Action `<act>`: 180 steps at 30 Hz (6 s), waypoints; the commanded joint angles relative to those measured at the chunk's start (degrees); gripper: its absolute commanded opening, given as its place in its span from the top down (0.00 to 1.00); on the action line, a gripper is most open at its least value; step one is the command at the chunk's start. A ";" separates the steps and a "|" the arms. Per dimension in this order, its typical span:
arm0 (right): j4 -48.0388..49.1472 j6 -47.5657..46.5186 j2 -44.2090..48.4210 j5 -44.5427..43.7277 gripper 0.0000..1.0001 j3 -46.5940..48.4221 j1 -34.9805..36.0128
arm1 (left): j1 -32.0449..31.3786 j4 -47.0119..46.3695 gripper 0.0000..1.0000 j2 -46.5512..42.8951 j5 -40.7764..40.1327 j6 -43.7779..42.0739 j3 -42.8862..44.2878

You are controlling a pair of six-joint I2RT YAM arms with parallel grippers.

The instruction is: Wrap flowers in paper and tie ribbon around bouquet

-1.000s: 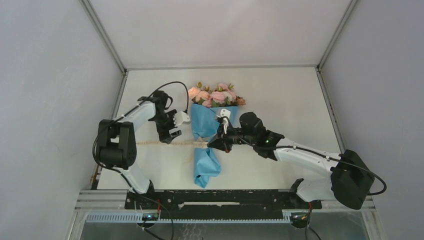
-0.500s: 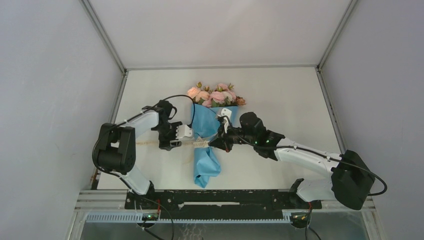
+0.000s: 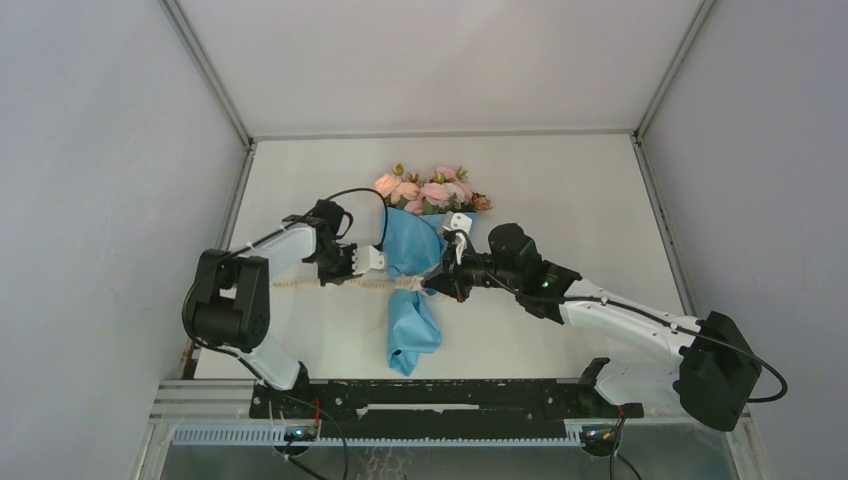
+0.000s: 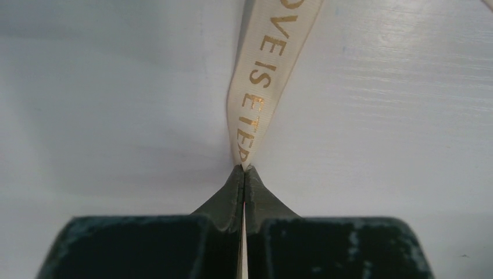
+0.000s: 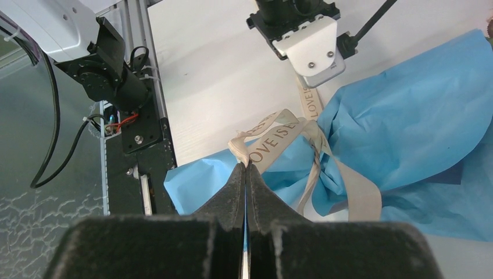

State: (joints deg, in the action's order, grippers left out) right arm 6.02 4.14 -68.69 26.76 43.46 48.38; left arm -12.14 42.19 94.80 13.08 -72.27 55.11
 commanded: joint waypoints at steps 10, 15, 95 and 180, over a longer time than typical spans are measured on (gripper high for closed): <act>4.60 5.35 -1.28 -3.85 1.00 2.24 -0.51 | -3.95 35.34 1.00 -29.05 6.30 -0.97 -1.09; 5.44 9.92 -2.84 -5.79 1.00 2.24 -1.42 | -21.21 37.62 1.00 -43.75 10.26 9.27 -0.80; 4.73 20.95 -6.55 -9.53 1.00 6.02 2.60 | -17.46 -55.25 0.96 -35.60 29.10 80.02 -24.97; -22.28 2.08 -31.97 5.46 0.85 30.34 -9.67 | -13.88 -70.14 1.00 -40.15 22.36 72.46 -35.68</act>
State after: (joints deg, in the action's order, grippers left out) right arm -11.31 9.80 -95.77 29.78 70.89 37.95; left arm -26.44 -26.39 56.38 35.16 1.45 18.41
